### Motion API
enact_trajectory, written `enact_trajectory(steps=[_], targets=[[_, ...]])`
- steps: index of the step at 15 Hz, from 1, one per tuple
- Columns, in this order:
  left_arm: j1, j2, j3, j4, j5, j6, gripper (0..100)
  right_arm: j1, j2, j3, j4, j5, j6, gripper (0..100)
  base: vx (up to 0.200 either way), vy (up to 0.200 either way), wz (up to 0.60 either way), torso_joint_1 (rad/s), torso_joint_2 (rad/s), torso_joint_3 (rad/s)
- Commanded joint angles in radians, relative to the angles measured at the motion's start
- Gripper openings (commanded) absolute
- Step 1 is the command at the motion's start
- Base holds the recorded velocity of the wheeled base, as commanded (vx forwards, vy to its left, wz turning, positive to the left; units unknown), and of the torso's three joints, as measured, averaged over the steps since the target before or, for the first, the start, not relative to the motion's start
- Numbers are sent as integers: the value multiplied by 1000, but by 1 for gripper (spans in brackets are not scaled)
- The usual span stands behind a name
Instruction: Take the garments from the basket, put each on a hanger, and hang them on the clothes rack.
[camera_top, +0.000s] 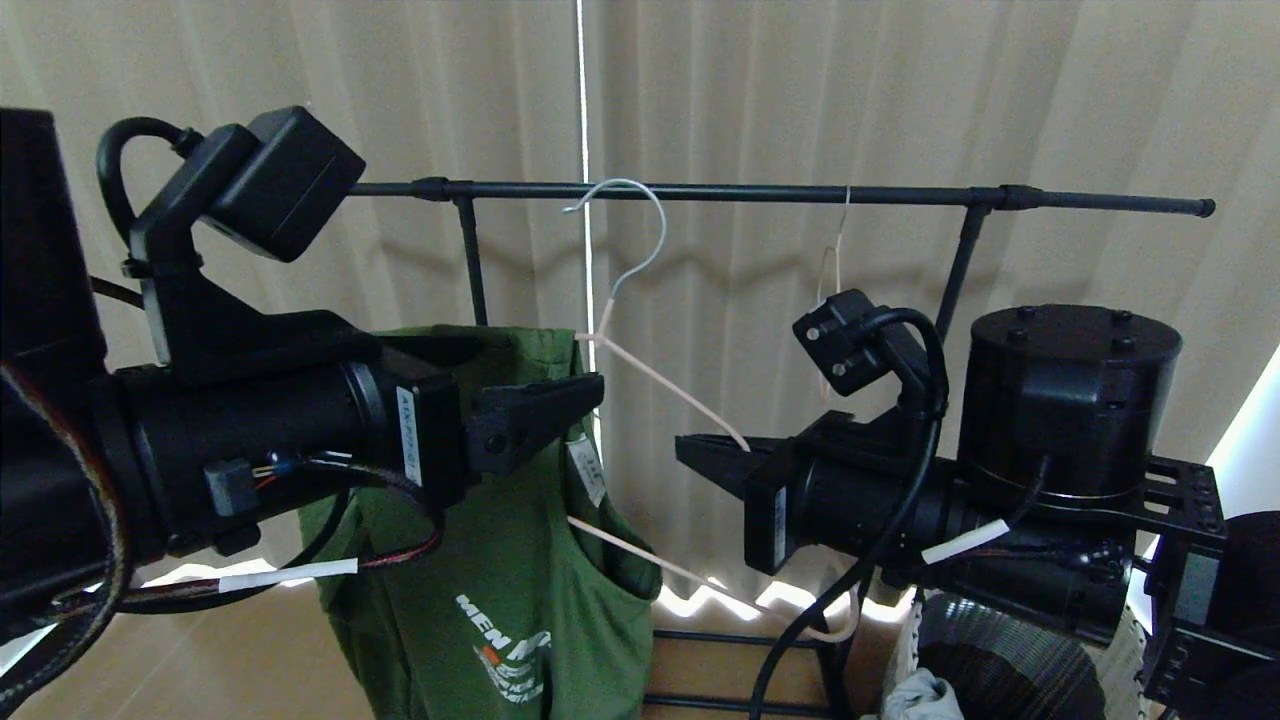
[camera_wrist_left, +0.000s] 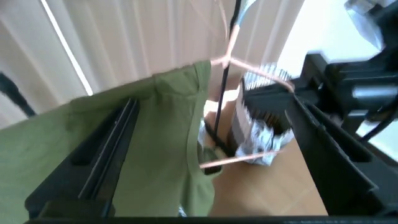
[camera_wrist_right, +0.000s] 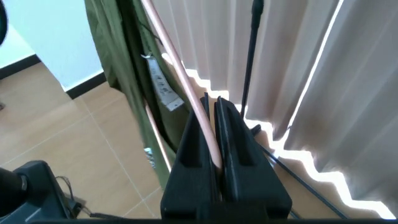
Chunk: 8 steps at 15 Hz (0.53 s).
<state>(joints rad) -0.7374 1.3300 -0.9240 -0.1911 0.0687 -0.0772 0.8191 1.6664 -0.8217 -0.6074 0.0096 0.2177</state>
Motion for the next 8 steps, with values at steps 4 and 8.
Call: enact_trajectory(steps=[4, 8], targets=[[32, -32, 7, -10, 0, -1, 100, -61, -11, 1, 0, 1, -35, 0, 0, 0, 0, 0, 0, 0], [102, -143, 48, -5, 0, 2, 100, -126, -17, 15, 2, 1, -64, 0, 0, 0, 0, 0, 0, 0]])
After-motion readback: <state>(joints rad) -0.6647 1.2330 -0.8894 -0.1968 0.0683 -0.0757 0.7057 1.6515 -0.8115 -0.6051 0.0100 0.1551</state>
